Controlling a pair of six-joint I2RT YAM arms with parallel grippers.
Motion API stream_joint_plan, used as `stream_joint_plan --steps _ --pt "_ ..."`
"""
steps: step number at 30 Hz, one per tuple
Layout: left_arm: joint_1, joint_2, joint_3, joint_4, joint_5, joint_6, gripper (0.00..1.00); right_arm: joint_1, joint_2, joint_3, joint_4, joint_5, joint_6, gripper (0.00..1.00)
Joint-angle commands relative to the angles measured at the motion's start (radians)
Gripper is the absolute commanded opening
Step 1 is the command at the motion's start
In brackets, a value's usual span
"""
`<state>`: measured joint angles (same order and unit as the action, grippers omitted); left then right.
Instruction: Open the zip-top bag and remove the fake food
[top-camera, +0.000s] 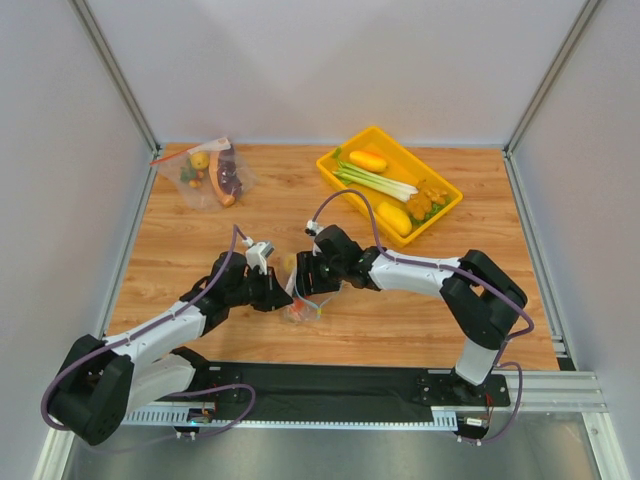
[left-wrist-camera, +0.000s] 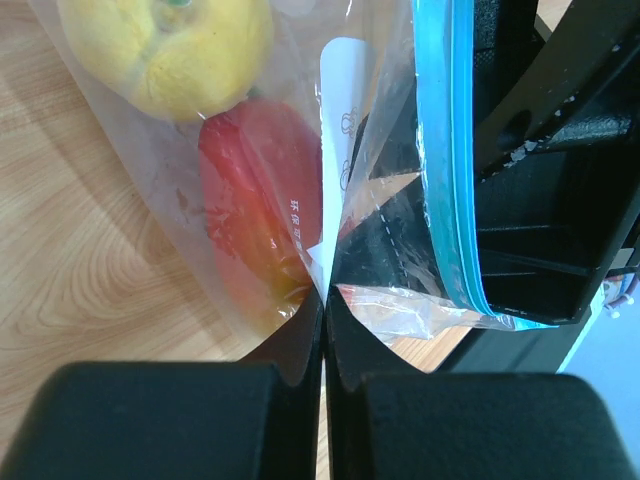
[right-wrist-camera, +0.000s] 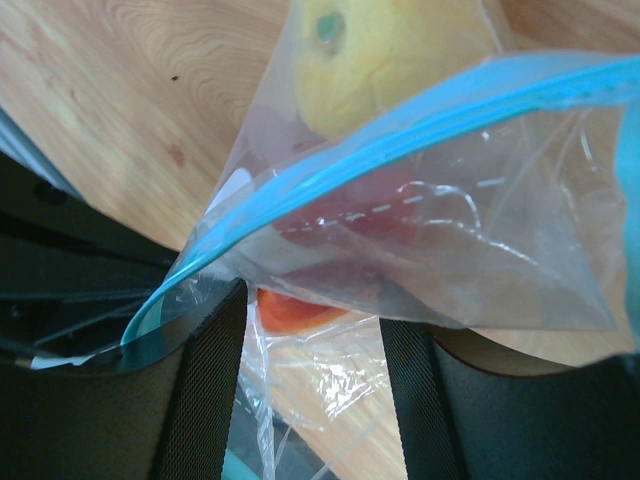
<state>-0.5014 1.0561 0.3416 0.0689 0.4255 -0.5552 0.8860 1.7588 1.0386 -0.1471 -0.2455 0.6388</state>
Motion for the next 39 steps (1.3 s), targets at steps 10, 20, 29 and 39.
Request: stream_joint_plan --steps 10,20,29,39 --pt "0.003 -0.002 -0.029 0.034 0.048 0.018 0.0 0.062 0.077 0.147 -0.093 0.156 -0.04 0.64" --pt "-0.002 -0.019 -0.015 -0.001 0.042 0.052 0.0 0.111 0.171 0.25 -0.201 0.244 -0.085 0.67" --pt "-0.002 -0.038 -0.001 -0.047 0.007 0.06 0.0 0.151 0.194 0.271 -0.287 0.339 -0.117 0.43" --pt "-0.002 -0.025 0.011 -0.089 -0.037 0.057 0.0 0.145 0.024 0.21 -0.307 0.413 -0.122 0.25"
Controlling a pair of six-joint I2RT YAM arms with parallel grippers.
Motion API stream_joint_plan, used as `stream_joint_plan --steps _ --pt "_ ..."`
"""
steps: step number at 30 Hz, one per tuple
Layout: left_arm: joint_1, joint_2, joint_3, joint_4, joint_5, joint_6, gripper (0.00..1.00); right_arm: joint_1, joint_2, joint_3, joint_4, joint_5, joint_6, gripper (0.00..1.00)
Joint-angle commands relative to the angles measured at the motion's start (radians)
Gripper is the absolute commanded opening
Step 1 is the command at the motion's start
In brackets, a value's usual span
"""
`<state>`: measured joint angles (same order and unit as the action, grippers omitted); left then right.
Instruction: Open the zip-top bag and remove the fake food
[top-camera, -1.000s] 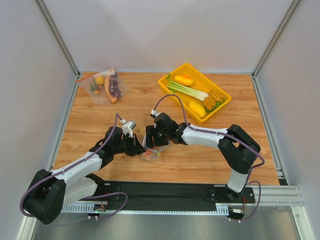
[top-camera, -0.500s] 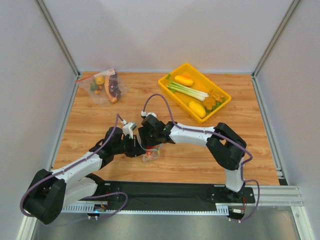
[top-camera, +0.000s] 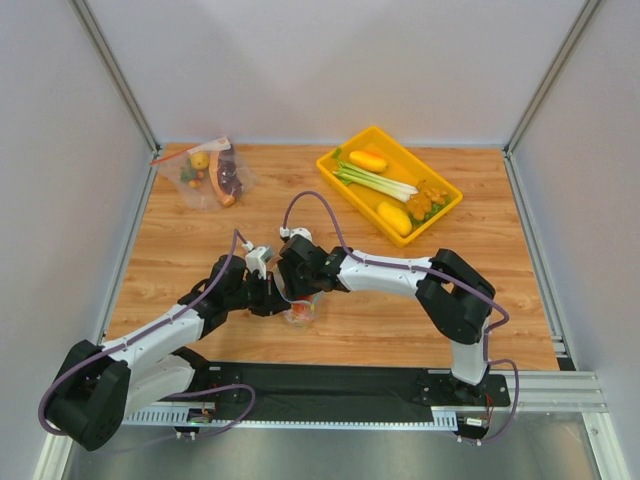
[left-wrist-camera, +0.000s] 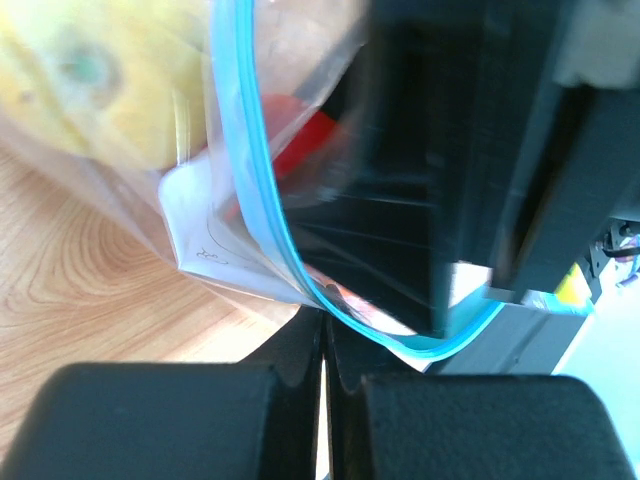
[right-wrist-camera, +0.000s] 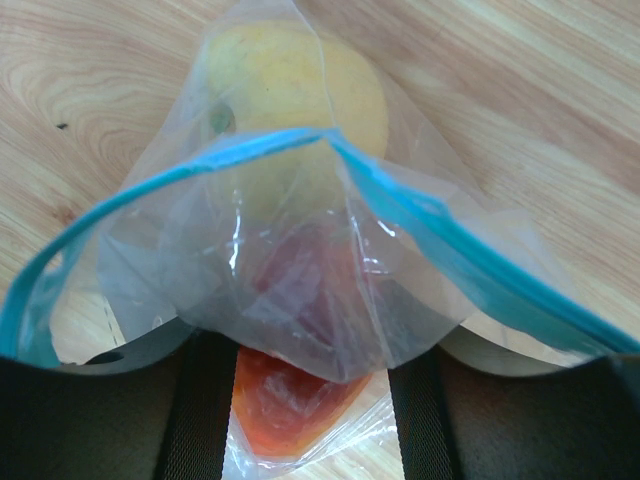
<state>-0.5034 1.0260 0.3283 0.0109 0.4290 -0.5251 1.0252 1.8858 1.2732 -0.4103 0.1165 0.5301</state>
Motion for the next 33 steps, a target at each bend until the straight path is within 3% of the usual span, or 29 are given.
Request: stream_joint_plan --steps 1,7,15,20,33 --pt "0.0 0.006 0.025 -0.032 -0.041 0.025 0.0 0.003 -0.138 -0.034 -0.038 0.066 -0.01 0.26" --pt "0.0 0.037 0.025 -0.017 -0.023 0.019 0.0 -0.022 -0.261 -0.122 0.043 0.058 0.048 0.26" --pt "0.0 0.045 0.034 0.011 -0.004 0.016 0.0 -0.05 -0.287 -0.175 0.203 -0.05 0.129 0.27" --pt "0.0 0.043 0.026 0.018 0.007 0.013 0.0 -0.059 -0.323 -0.207 0.303 -0.038 0.168 0.26" --pt "0.0 0.043 0.003 0.04 0.02 -0.003 0.0 -0.082 -0.367 -0.205 0.376 -0.021 0.2 0.26"
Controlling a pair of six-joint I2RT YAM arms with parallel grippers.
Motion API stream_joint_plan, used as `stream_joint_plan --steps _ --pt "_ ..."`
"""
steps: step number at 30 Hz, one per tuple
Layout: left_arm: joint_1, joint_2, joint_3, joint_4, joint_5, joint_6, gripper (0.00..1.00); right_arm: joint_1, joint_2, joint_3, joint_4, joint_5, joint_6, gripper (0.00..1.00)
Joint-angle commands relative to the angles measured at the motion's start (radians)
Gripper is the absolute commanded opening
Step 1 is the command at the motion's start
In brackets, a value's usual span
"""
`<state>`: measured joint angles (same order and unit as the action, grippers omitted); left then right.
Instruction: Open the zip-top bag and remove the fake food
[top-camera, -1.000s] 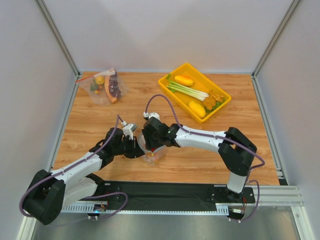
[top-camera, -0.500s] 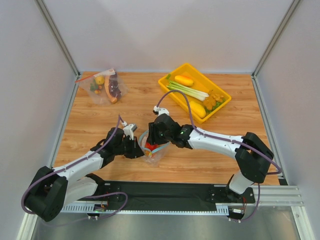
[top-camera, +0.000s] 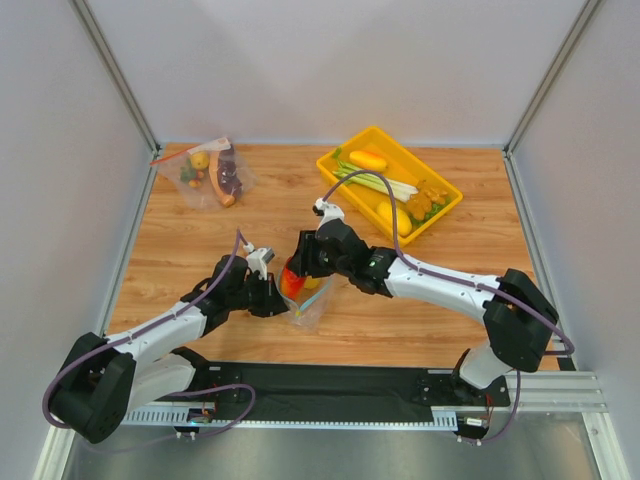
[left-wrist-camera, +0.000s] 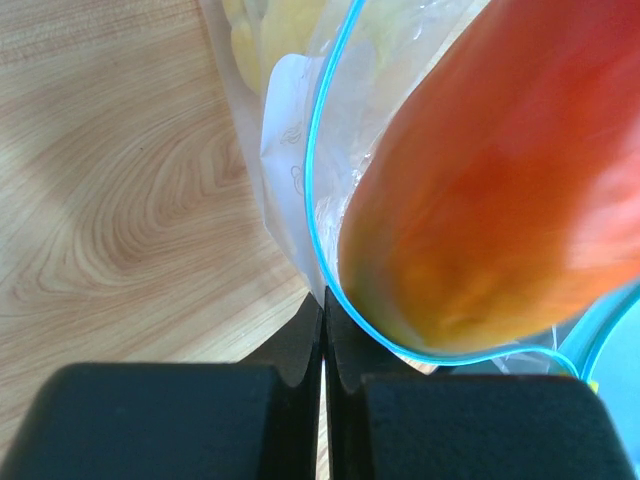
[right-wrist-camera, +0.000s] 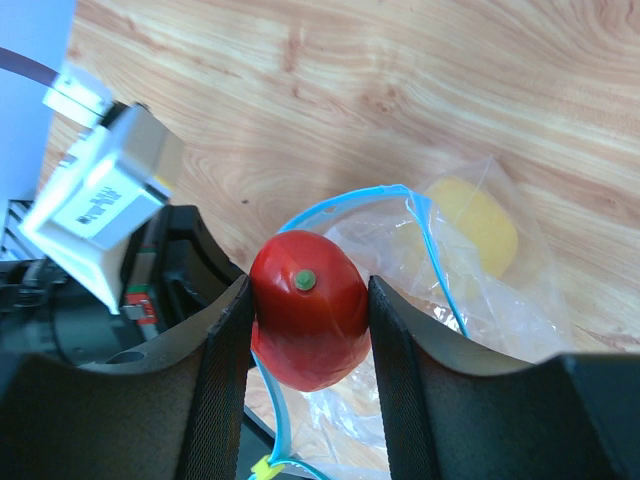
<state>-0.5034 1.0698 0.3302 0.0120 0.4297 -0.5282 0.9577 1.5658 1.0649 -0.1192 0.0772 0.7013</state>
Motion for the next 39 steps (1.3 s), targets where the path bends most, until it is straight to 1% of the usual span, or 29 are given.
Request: stream_joint_plan --steps 1,5,9,15,19,24,30,33,36,37,39 --pt "0.0 0.001 0.001 0.039 0.018 0.002 0.0 -0.017 -0.052 0.0 0.096 0.009 0.032 0.26" --pt "0.0 -0.001 -0.002 0.032 0.012 0.0 0.0 -0.03 -0.069 -0.009 0.101 -0.043 0.041 0.26" --pt "0.0 -0.007 0.013 0.02 0.001 -0.003 0.0 -0.033 -0.088 -0.023 0.084 -0.057 0.032 0.26" --pt "0.0 0.008 0.03 0.005 -0.012 0.01 0.0 -0.039 -0.179 -0.065 0.021 0.004 -0.009 0.26" --pt "0.0 0.03 0.03 0.014 -0.009 0.01 0.0 -0.046 -0.254 -0.068 -0.04 0.064 -0.039 0.26" --pt "0.0 0.039 0.032 0.017 -0.009 0.008 0.0 -0.071 -0.322 -0.079 -0.088 0.099 -0.066 0.26" --pt "0.0 0.033 0.038 0.006 -0.009 0.014 0.0 -0.155 -0.385 -0.091 -0.122 0.098 -0.102 0.25" --pt "0.0 0.03 0.04 0.002 -0.009 0.016 0.0 -0.227 -0.4 -0.08 -0.134 0.075 -0.132 0.25" --pt "0.0 0.03 0.038 -0.001 -0.011 0.017 0.0 -0.321 -0.397 -0.049 -0.151 0.044 -0.167 0.25" --pt "0.0 0.03 0.04 -0.003 -0.011 0.019 0.0 -0.373 -0.386 -0.03 -0.152 0.035 -0.175 0.25" --pt "0.0 0.028 0.036 -0.003 -0.009 0.019 0.0 -0.427 -0.372 -0.011 -0.148 -0.005 -0.192 0.25"
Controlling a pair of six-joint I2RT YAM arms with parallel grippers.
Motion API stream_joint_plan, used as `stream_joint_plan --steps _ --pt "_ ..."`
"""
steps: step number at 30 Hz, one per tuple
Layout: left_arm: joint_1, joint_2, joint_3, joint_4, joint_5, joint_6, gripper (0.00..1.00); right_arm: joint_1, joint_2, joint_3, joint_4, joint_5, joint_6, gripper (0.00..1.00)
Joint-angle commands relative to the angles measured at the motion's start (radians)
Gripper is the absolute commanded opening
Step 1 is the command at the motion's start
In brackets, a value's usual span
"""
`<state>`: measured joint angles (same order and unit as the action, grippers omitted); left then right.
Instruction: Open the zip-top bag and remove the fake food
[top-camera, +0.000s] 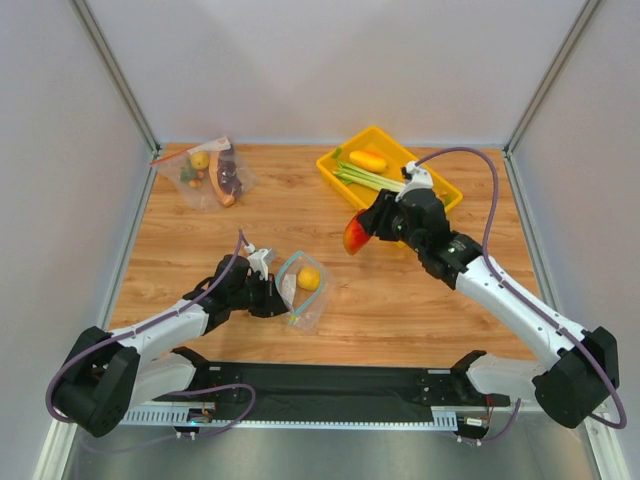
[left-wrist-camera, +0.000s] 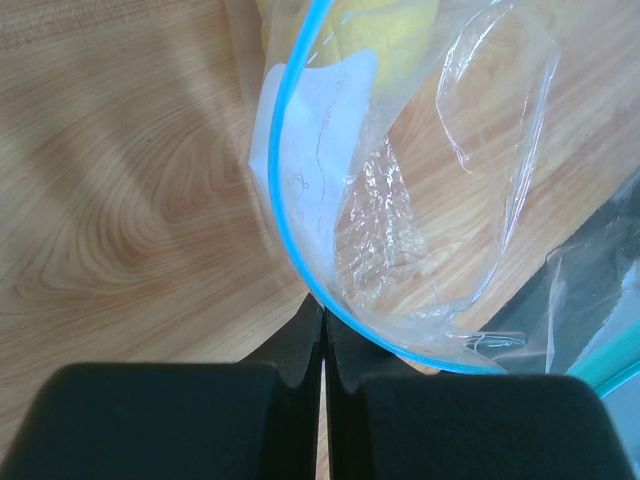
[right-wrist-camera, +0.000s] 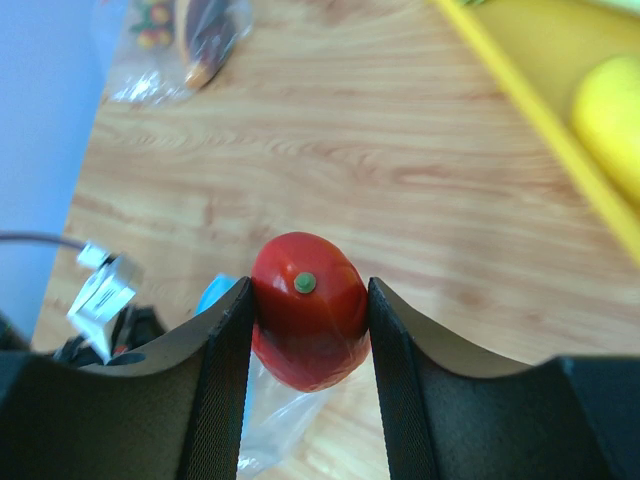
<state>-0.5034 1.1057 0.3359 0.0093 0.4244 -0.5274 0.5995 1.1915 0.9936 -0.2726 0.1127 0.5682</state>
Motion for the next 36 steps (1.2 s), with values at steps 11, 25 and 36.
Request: stream_joint_plan --steps 11,25,36 --pt "0.0 -0.009 0.038 -0.005 -0.007 0.027 0.0 -0.349 0.319 0.305 0.027 -0.114 -0.154 0.25" --pt "0.0 -0.037 0.023 -0.048 -0.007 0.021 0.0 -0.437 0.717 0.629 0.056 0.033 -0.148 0.25" --pt "0.0 -0.027 0.023 -0.06 -0.006 0.035 0.0 -0.437 0.914 0.806 -0.037 0.024 -0.128 0.27"
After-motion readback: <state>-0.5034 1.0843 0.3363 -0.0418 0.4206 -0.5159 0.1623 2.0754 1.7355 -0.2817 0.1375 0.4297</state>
